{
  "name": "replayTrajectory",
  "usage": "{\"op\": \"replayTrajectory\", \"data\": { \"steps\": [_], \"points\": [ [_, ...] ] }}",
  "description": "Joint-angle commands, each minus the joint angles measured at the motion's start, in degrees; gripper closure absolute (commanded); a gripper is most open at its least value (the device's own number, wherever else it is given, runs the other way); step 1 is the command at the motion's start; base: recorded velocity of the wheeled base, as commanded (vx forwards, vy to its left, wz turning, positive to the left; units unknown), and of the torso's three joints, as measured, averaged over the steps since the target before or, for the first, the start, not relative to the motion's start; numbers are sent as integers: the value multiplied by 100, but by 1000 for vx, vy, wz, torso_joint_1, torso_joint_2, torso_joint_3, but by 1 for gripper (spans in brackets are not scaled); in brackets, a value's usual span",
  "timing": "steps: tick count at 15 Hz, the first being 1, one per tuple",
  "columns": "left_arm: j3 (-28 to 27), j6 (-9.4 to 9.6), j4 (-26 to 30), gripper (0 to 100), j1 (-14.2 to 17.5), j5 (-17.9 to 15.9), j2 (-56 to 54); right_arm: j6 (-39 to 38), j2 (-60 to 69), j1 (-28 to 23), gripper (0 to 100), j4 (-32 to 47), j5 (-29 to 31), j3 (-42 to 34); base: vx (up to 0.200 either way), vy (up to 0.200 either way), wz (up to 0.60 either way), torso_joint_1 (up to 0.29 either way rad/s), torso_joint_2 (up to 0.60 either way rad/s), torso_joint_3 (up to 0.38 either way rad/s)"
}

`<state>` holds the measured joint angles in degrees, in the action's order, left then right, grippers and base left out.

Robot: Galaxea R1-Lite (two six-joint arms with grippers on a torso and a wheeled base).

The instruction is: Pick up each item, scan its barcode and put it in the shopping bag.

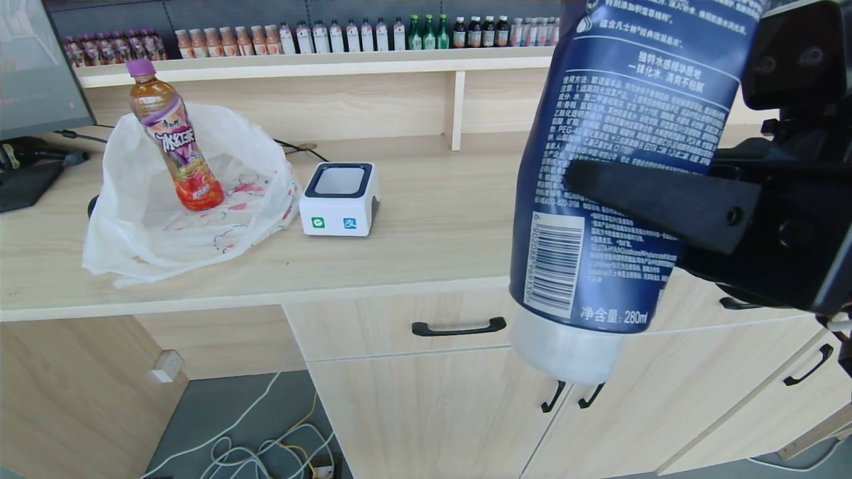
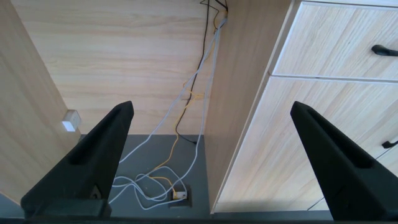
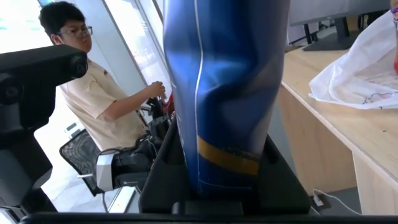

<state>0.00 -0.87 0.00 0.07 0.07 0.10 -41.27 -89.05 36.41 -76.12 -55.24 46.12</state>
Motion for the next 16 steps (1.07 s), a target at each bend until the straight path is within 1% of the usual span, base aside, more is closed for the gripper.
{"op": "replayTrajectory", "data": {
  "steps": [1,7,16],
  "points": [
    [0,-1,0,0,1,1,-1,-31,-16,15,100,0,-5,3,0,0,0,0,0,0],
    [0,-10,0,0,1,1,-1,-259,46,-3,100,-87,-5,-68,0,0,0,0,0,0],
    [0,-1,0,0,1,1,-1,-180,-24,-3,100,-114,13,-164,0,0,0,0,0,0]
  ]
}}
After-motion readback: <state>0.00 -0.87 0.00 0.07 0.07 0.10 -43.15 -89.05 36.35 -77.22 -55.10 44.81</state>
